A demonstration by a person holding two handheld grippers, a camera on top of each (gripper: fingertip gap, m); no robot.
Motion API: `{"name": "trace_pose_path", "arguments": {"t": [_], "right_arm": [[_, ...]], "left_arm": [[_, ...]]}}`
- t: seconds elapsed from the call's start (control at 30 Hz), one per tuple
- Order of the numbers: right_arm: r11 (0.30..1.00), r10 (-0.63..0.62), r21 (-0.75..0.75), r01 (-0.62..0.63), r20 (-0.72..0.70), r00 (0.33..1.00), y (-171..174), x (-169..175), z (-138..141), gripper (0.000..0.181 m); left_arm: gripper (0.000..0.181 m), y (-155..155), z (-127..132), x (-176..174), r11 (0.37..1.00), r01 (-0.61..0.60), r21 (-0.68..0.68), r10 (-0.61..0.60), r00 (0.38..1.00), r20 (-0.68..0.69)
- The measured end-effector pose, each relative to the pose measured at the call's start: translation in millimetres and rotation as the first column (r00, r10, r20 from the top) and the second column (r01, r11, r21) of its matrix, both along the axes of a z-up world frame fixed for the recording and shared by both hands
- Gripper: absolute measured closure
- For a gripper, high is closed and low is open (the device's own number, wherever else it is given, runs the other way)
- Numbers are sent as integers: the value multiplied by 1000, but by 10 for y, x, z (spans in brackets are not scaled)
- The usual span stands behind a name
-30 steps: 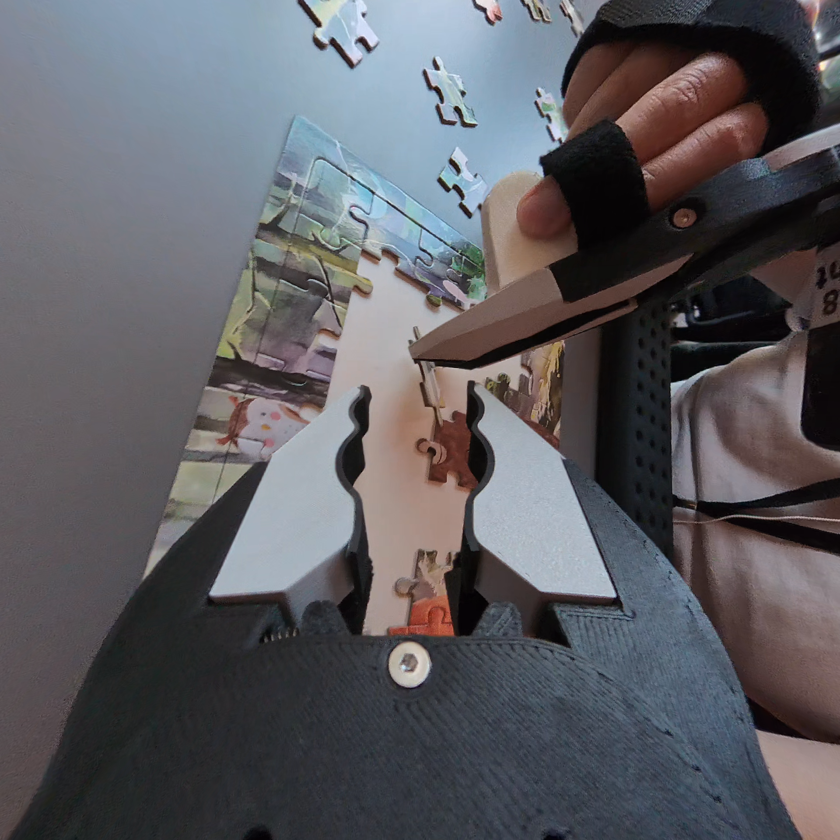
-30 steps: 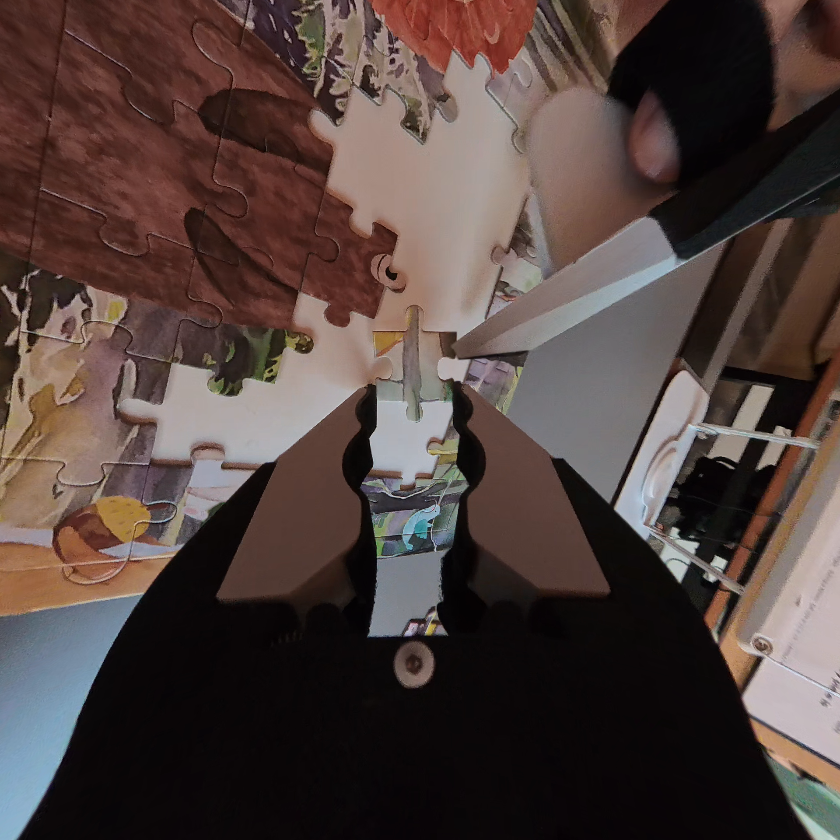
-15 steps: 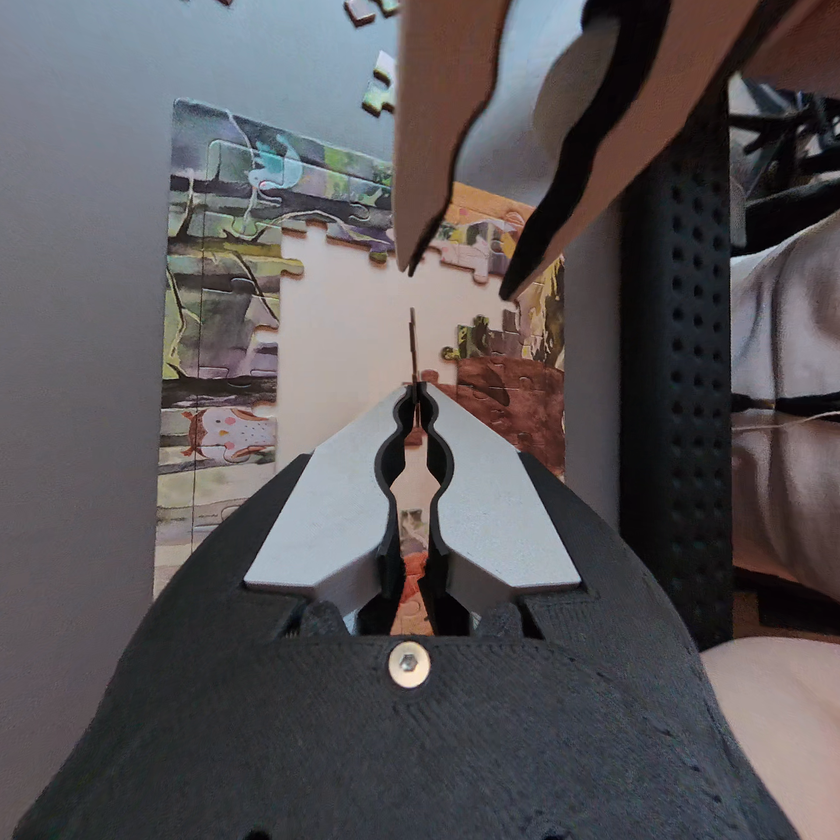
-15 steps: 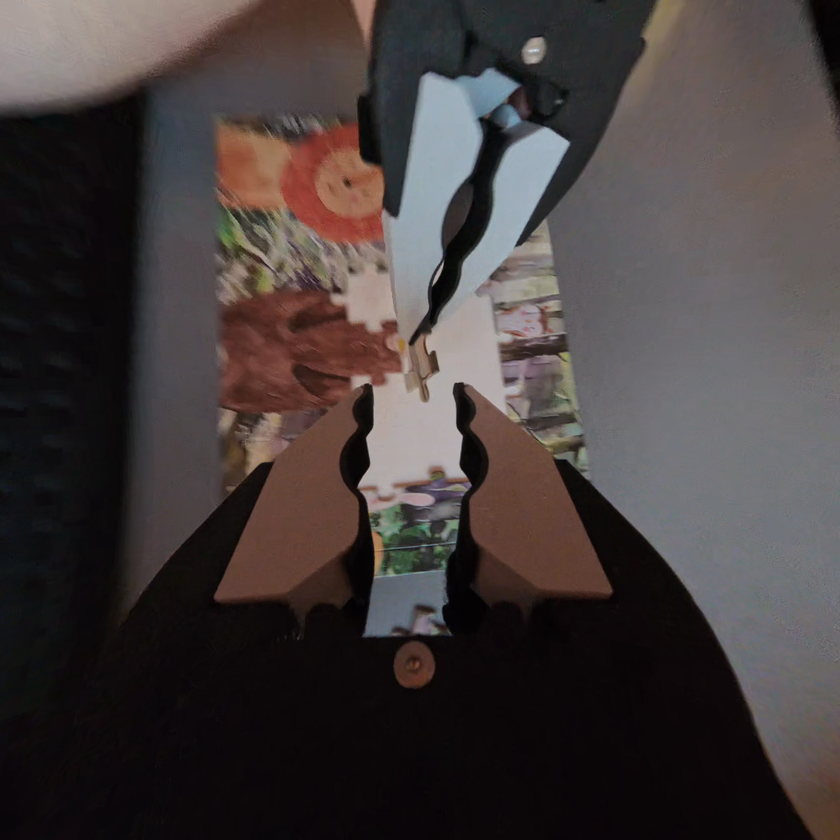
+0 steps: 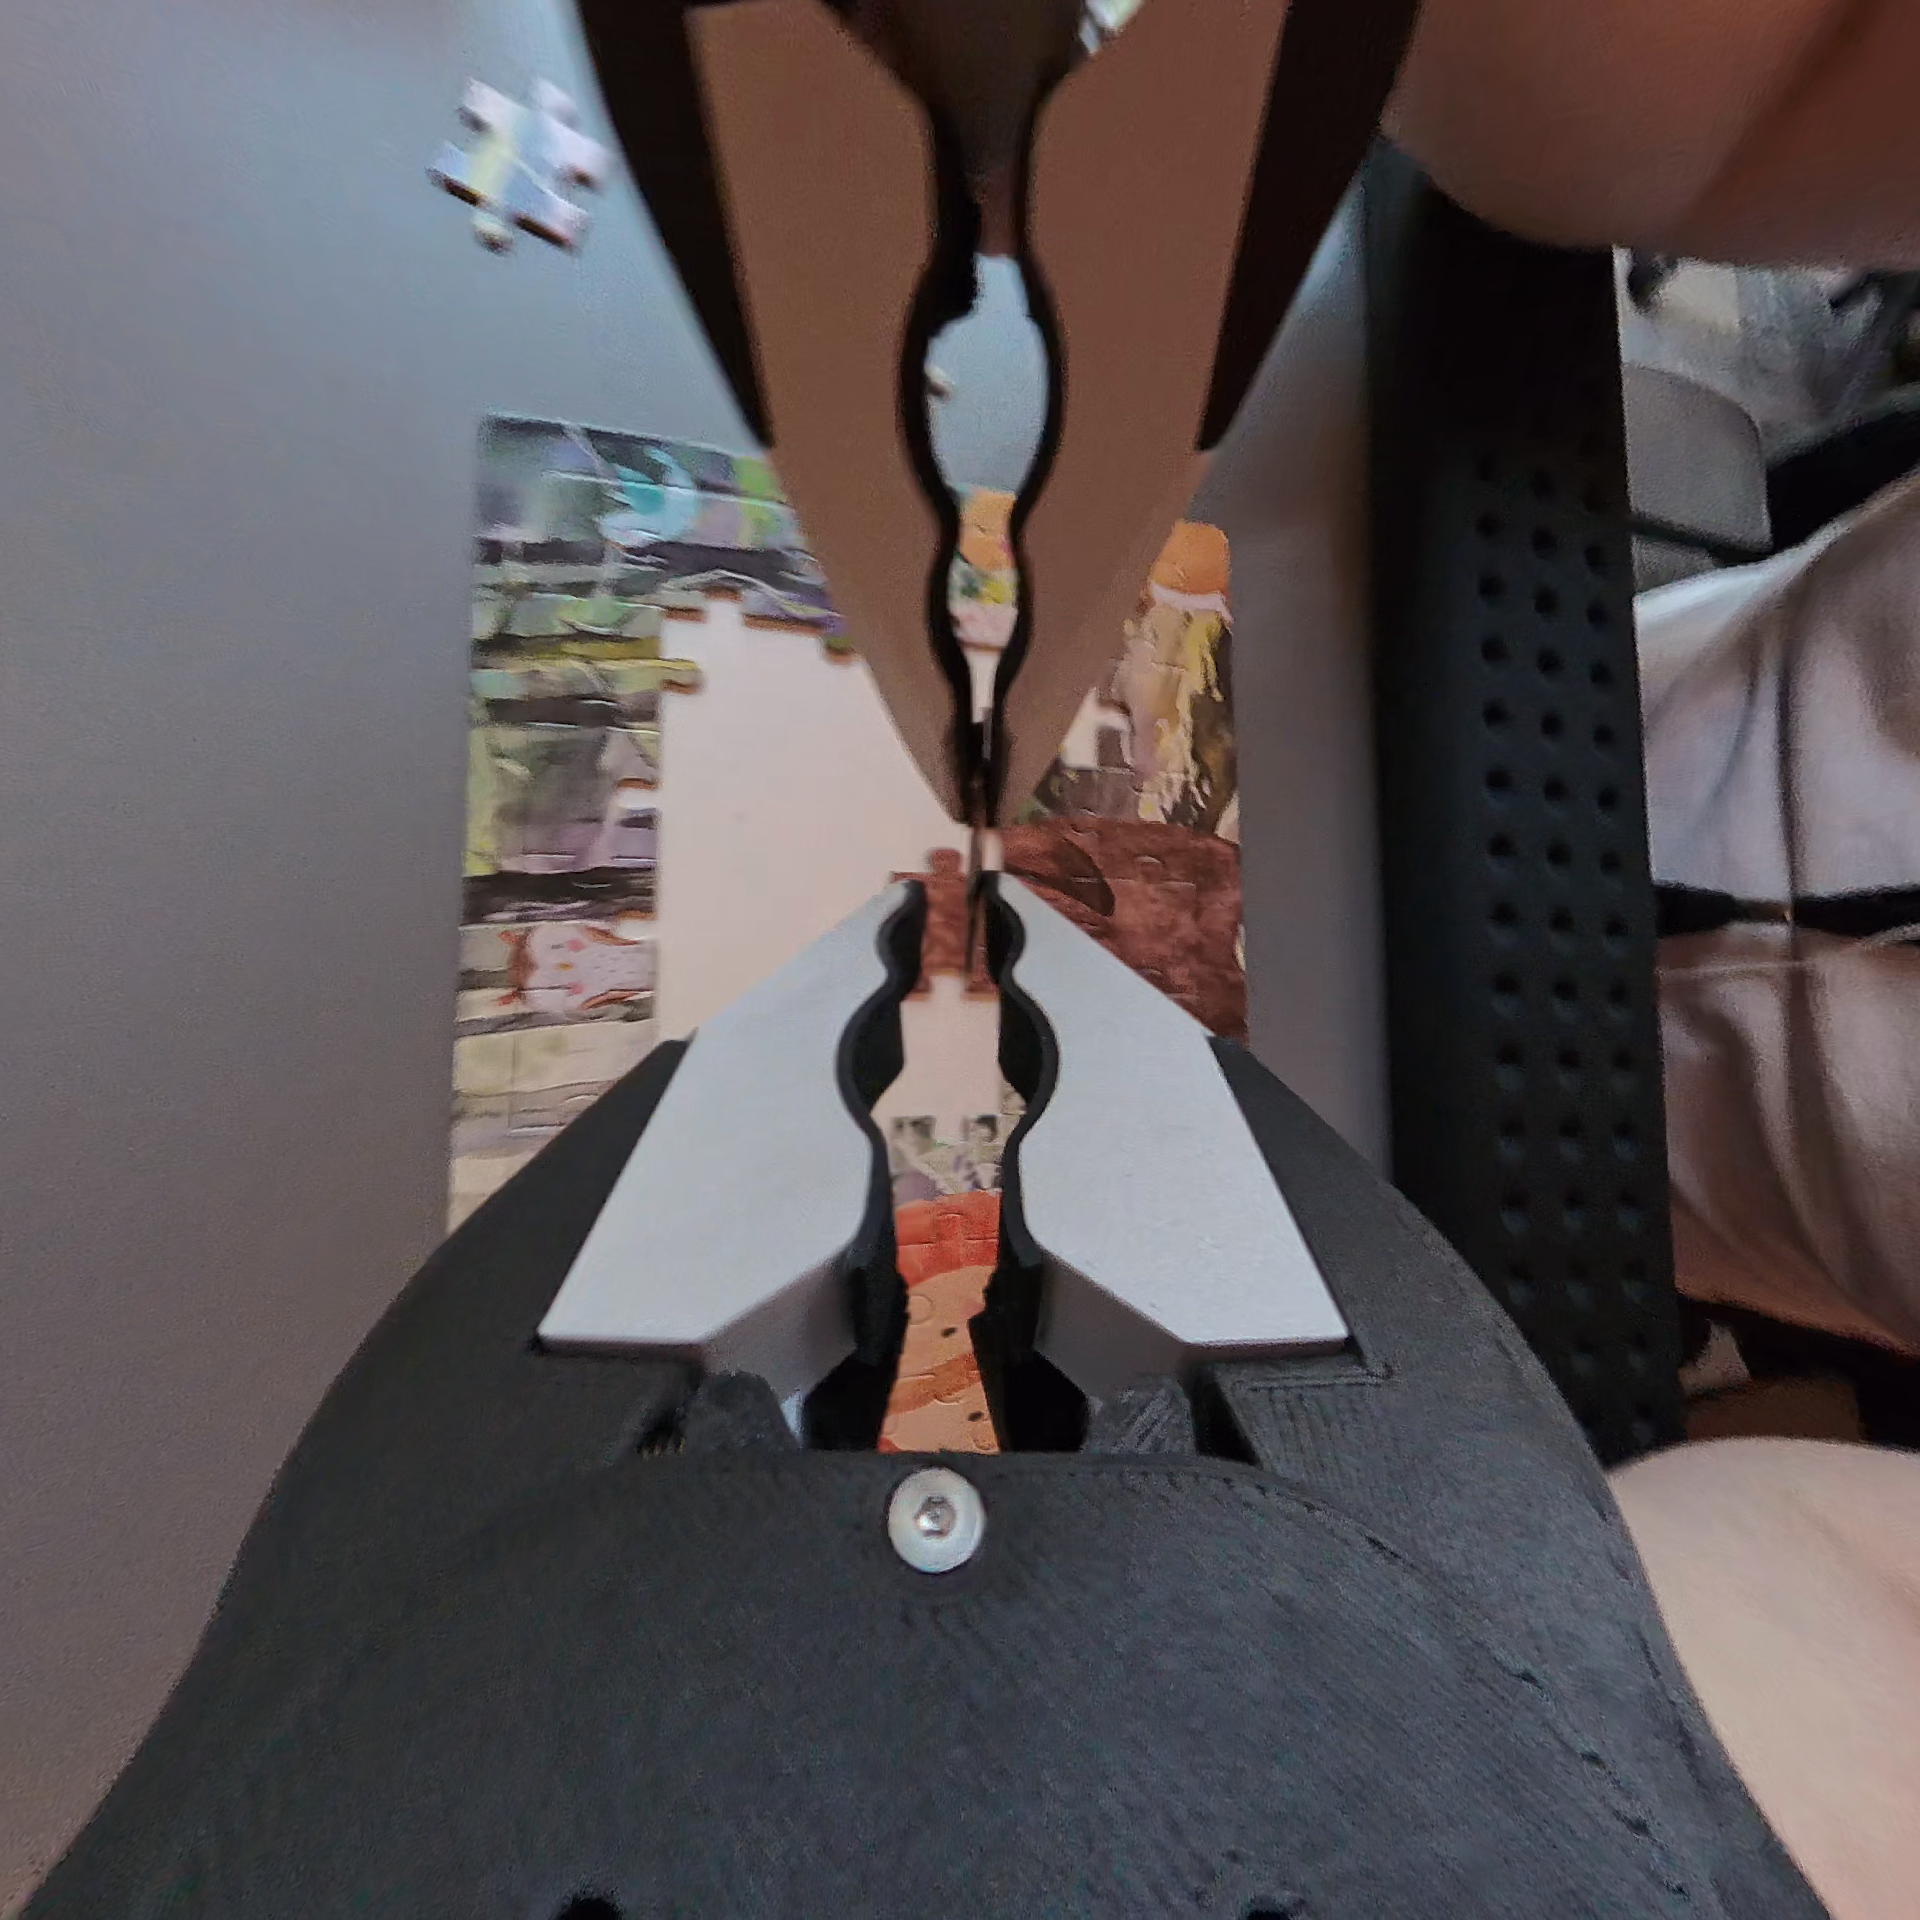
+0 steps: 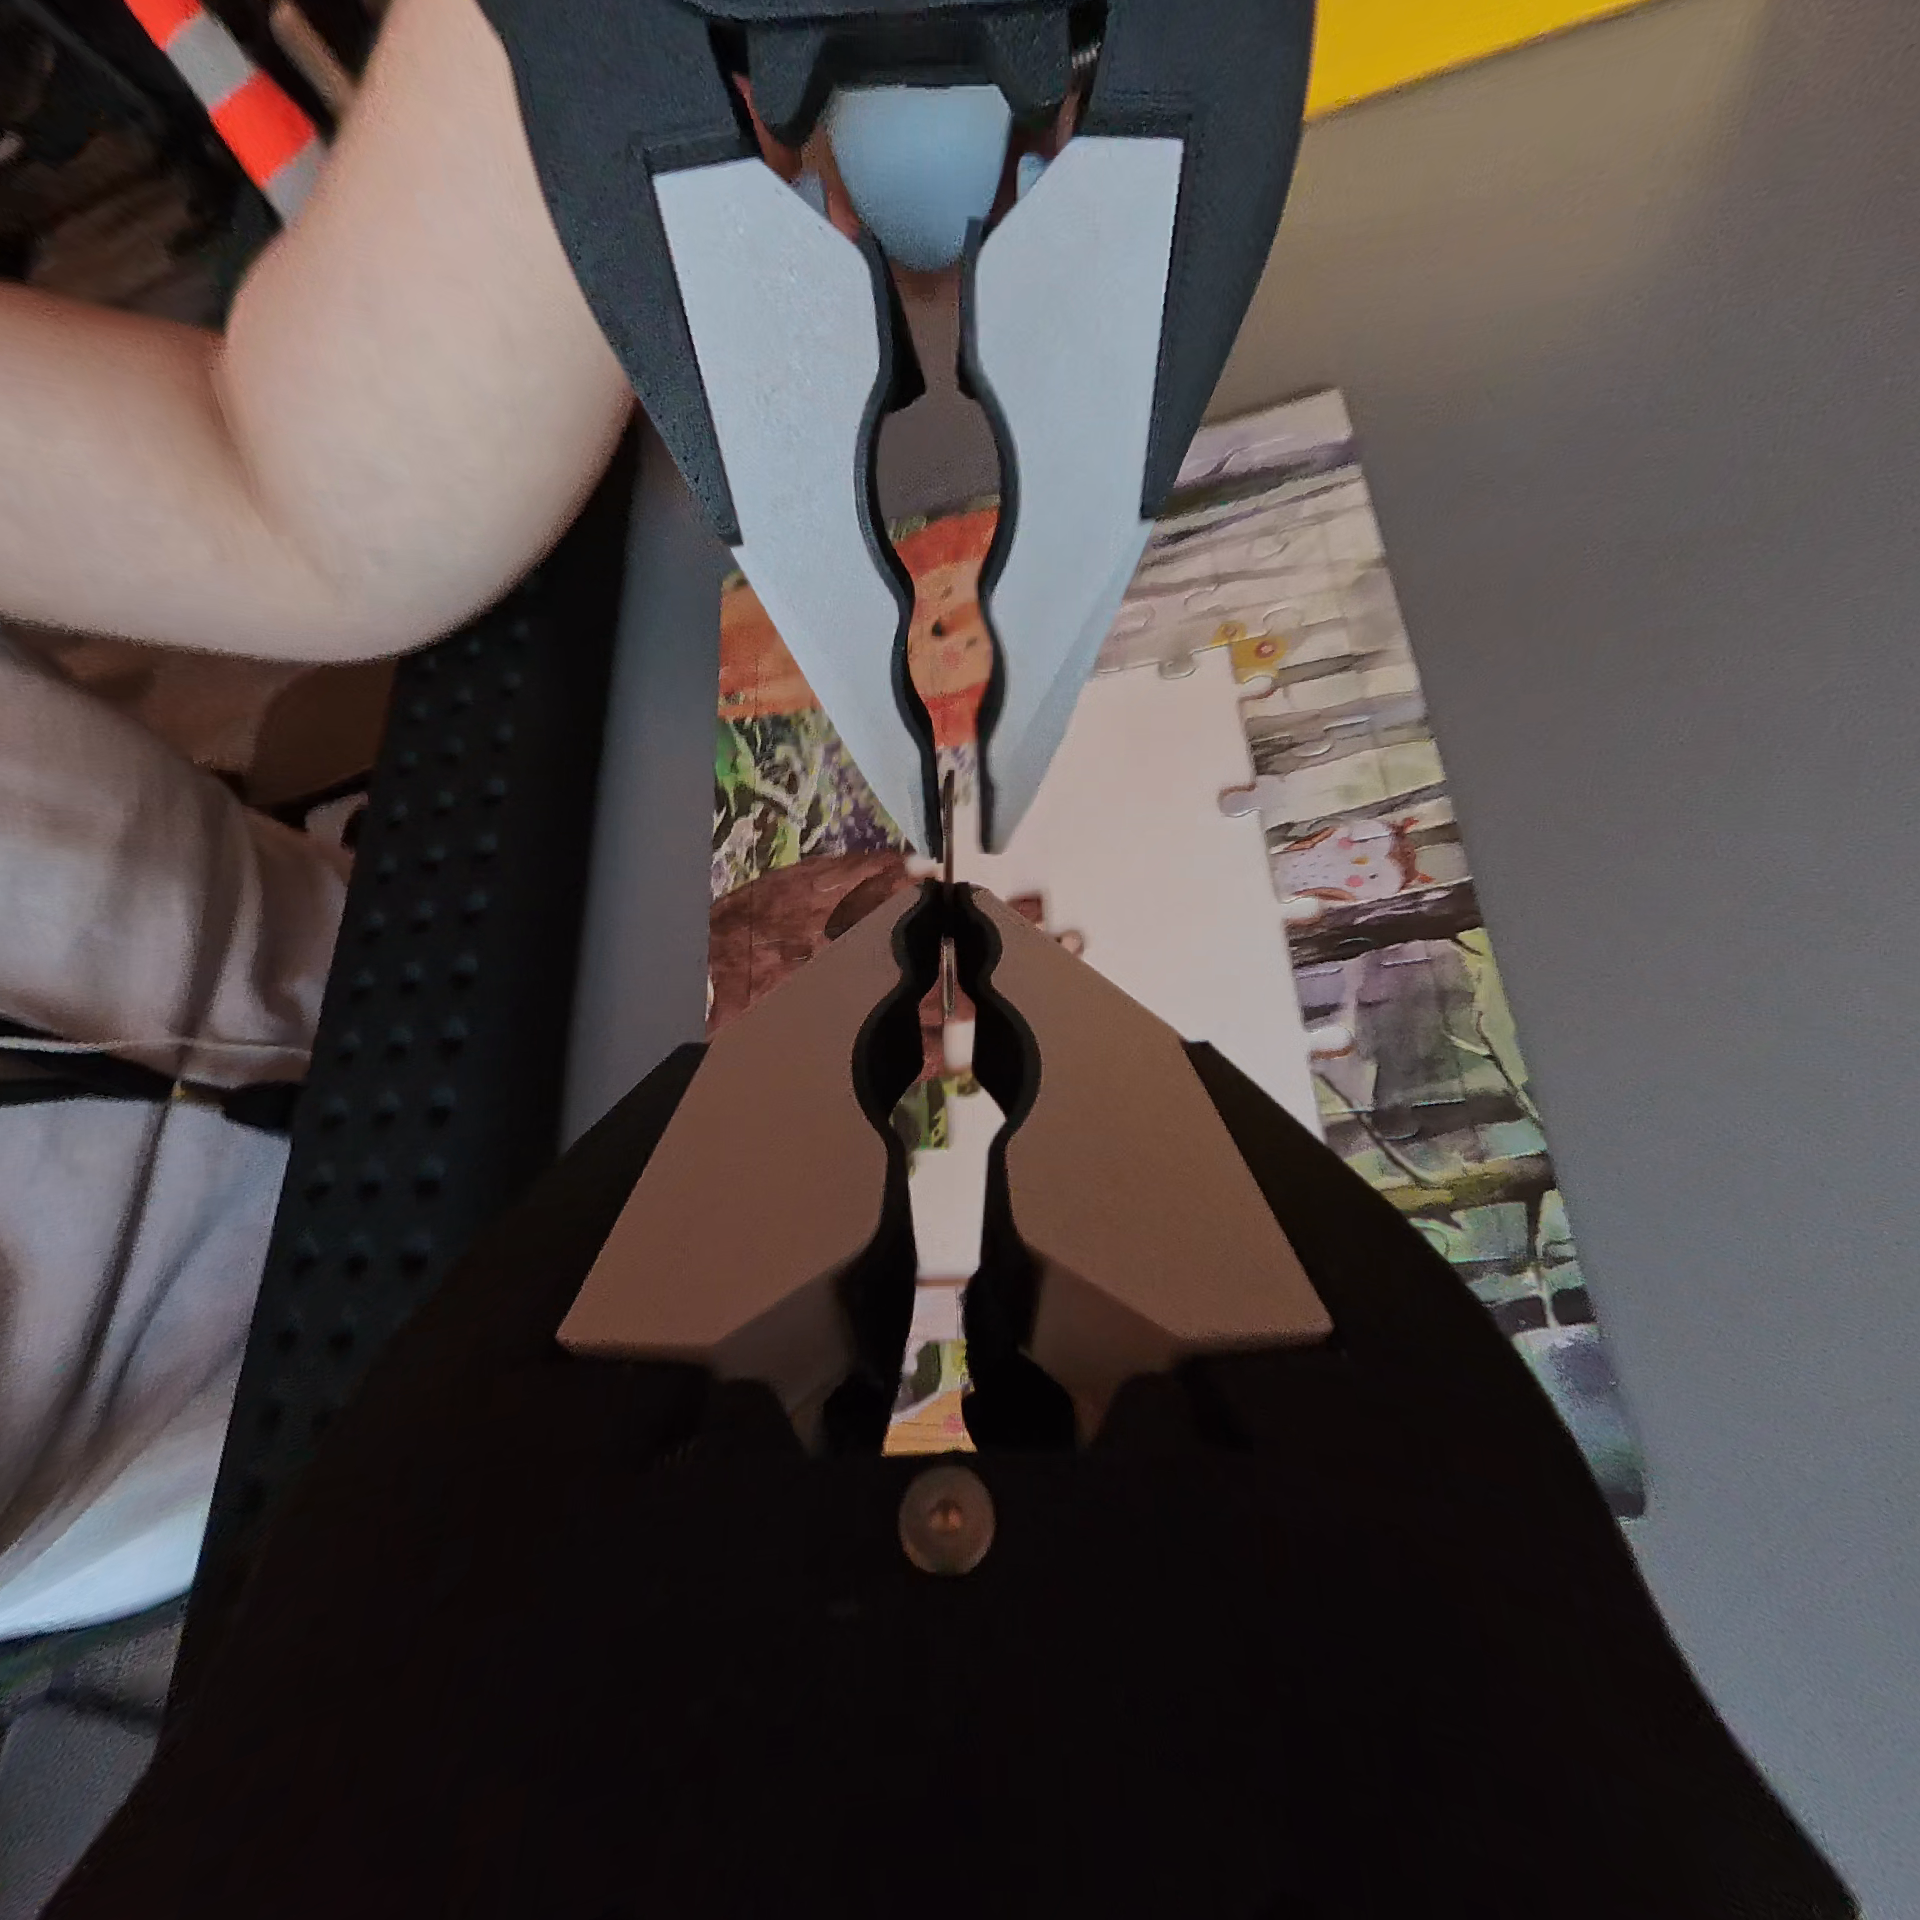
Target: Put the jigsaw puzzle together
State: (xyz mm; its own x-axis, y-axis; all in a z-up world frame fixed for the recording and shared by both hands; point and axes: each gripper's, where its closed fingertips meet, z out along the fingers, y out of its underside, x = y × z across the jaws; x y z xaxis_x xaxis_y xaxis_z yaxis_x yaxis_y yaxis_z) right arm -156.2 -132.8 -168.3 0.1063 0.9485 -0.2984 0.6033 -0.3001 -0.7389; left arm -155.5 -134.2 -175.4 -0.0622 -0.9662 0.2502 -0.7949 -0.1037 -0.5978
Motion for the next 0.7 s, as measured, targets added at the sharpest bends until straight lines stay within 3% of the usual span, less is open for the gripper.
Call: {"name": "trace_pose_path", "arguments": {"t": [0.07,0.1,0.17,0.23,0.3,0.37,0.5,0.63,0.7], "right_arm": [[991,-135,-11,135,-175,975,195,-27,262,181],[973,-229,-61,221,-300,926,322,-27,455,181],[915,-402,-228,332,-544,736,561,48,866,181],[867,-499,-378,326,-678,540,710,146,1130,181],[839,-544,-473,270,-715,439,769,148,1230,181],[821,-571,-515,246,-739,359,813,142,1285,181],[818,-575,-519,246,-744,341,823,43,1274,181],[830,-552,-456,322,-755,354,837,-34,1259,181],[844,-528,-421,332,-757,385,828,-69,1239,181]], "left_arm": [[155,224,153,-41,993,-114,-1,114,988,109],[149,341,273,-63,984,-177,-31,180,967,183],[143,579,610,-69,946,-290,-143,323,874,363],[141,747,1040,-55,905,-304,-298,423,716,555],[144,846,1309,-95,872,-260,-416,486,576,657],[146,860,1355,-118,858,-220,-464,503,543,673],[148,889,1187,-76,858,-272,-436,507,591,627],[181,777,1257,-26,859,-160,-486,478,590,650],[181,770,1250,-60,850,-142,-507,481,600,639]]}}
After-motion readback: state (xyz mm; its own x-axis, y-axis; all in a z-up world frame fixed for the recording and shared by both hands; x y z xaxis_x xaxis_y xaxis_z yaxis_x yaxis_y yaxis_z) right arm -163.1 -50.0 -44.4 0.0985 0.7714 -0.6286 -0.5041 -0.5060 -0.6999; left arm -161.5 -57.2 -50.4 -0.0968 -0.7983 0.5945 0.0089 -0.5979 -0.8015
